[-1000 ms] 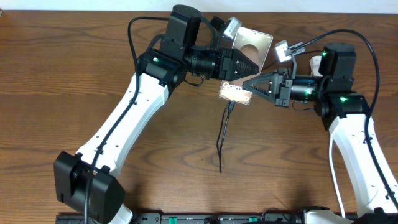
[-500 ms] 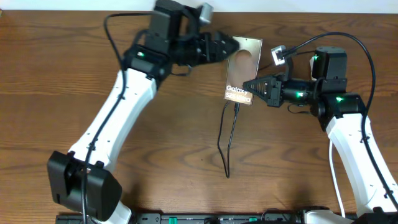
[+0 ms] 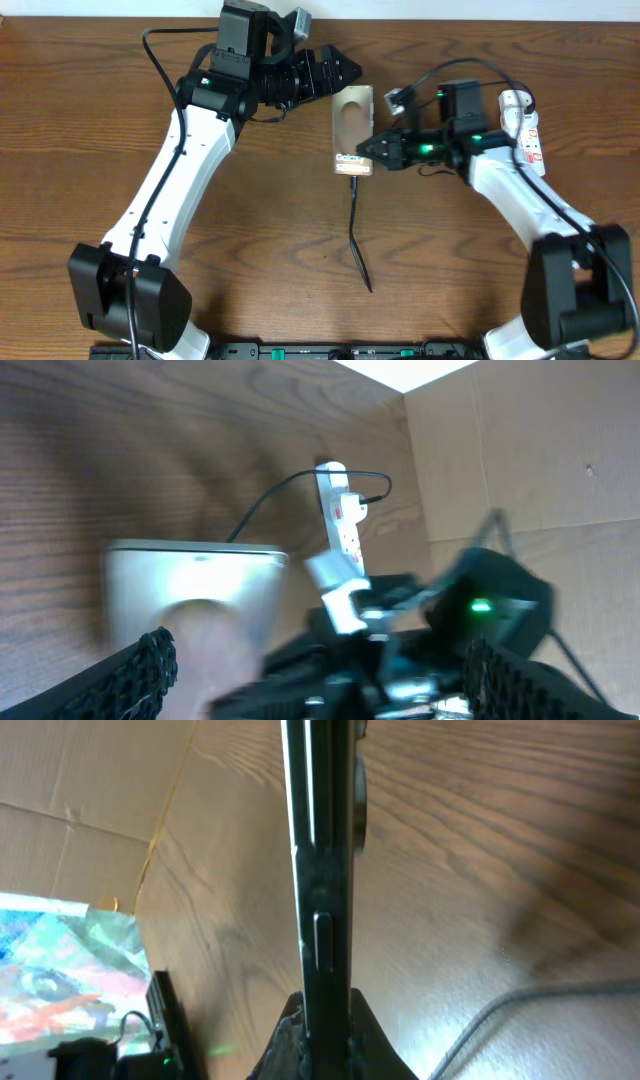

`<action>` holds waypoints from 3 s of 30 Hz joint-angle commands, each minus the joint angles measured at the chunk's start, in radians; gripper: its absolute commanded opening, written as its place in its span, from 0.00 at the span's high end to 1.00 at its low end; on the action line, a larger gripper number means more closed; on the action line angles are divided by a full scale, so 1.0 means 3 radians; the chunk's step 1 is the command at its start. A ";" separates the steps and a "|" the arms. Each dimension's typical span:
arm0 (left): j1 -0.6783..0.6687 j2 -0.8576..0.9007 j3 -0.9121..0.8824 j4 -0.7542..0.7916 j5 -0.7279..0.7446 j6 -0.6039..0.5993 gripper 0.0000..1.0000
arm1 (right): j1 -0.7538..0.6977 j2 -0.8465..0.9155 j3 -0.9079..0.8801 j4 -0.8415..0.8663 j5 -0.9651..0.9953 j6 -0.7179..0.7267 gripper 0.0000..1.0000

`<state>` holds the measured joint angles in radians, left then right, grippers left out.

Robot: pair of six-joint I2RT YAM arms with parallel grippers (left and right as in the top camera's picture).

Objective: Plug charger to phone and switch on socket

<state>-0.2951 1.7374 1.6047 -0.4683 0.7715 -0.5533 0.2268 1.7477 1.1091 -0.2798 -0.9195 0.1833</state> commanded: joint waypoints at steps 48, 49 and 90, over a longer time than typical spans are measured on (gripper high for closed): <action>0.0017 -0.0017 0.0050 -0.0008 -0.0020 0.0011 0.07 | 0.0346 0.0856 0.1366 -0.0813 0.1535 0.0384 0.41; 0.0017 -0.0017 0.0050 -0.0008 -0.0020 0.0011 0.07 | 0.0304 0.0846 0.1494 -0.0987 0.1656 0.0313 0.40; 0.0017 -0.0017 0.0050 -0.0008 -0.0020 0.0011 0.07 | -0.2193 0.0852 0.2085 -0.1741 0.3641 0.0099 0.01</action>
<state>-0.2951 1.7374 1.6047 -0.4686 0.7712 -0.5533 -0.4080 2.0258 1.7458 -0.7776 0.1623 0.1837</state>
